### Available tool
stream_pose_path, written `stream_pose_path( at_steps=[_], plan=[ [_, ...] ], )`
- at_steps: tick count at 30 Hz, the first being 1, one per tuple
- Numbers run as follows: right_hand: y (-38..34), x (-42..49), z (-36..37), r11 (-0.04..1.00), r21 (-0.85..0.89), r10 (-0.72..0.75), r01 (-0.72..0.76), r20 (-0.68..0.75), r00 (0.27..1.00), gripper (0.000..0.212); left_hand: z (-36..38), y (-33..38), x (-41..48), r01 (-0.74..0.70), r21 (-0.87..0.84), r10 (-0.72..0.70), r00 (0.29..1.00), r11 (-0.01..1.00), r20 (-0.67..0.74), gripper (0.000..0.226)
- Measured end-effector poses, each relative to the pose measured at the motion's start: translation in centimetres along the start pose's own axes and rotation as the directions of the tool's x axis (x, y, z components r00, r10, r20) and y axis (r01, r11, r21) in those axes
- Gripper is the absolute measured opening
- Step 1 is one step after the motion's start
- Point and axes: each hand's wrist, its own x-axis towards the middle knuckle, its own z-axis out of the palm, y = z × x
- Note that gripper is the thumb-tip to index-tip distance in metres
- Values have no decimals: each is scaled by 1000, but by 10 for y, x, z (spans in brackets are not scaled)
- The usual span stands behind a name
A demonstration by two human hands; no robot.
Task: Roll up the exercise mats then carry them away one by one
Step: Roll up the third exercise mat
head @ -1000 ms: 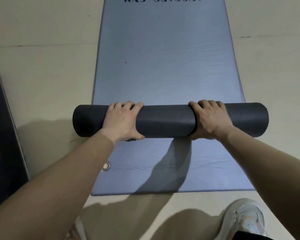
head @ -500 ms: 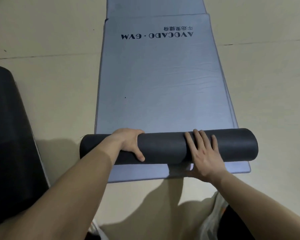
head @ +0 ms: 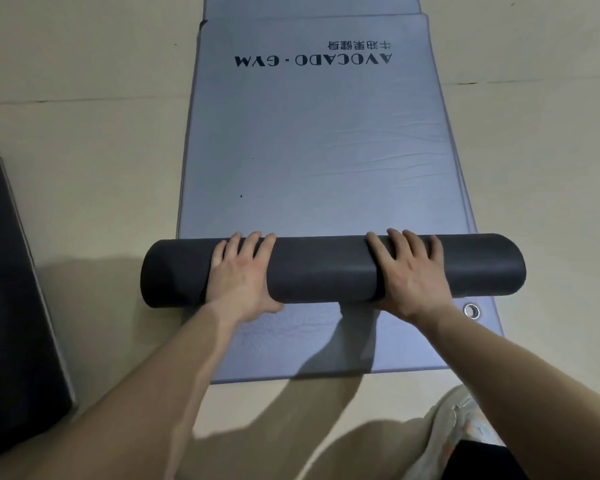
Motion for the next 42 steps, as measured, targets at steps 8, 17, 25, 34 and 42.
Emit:
stream_pose_path(
  at_steps=[8, 17, 25, 34, 42],
  plan=[
    [6, 30, -60, 991, 132, -45, 3, 319, 947, 102, -62, -14, 30, -5, -88, 42, 908, 996, 417, 118],
    [-36, -73, -13, 999, 32, -25, 24, 44, 999, 121, -46, -12, -19, 88, -275, 109, 772, 957, 626, 102],
    [-27, -14, -29, 990, 144, -58, 13, 312, 948, 145, 3, 7, -84, 133, -271, -189, 963, 953, -191, 80],
    [-25, 7, 14, 1000, 10, 8, -8, -72, 997, 129, -17, -27, 6, -3, -238, 3, 1000, 971, -2, 133],
    [-11, 41, -34, 997, 61, -51, 48, 61, 997, 105, -32, -33, 14, -124, 91, 130, 989, 988, -71, 120]
  ],
)
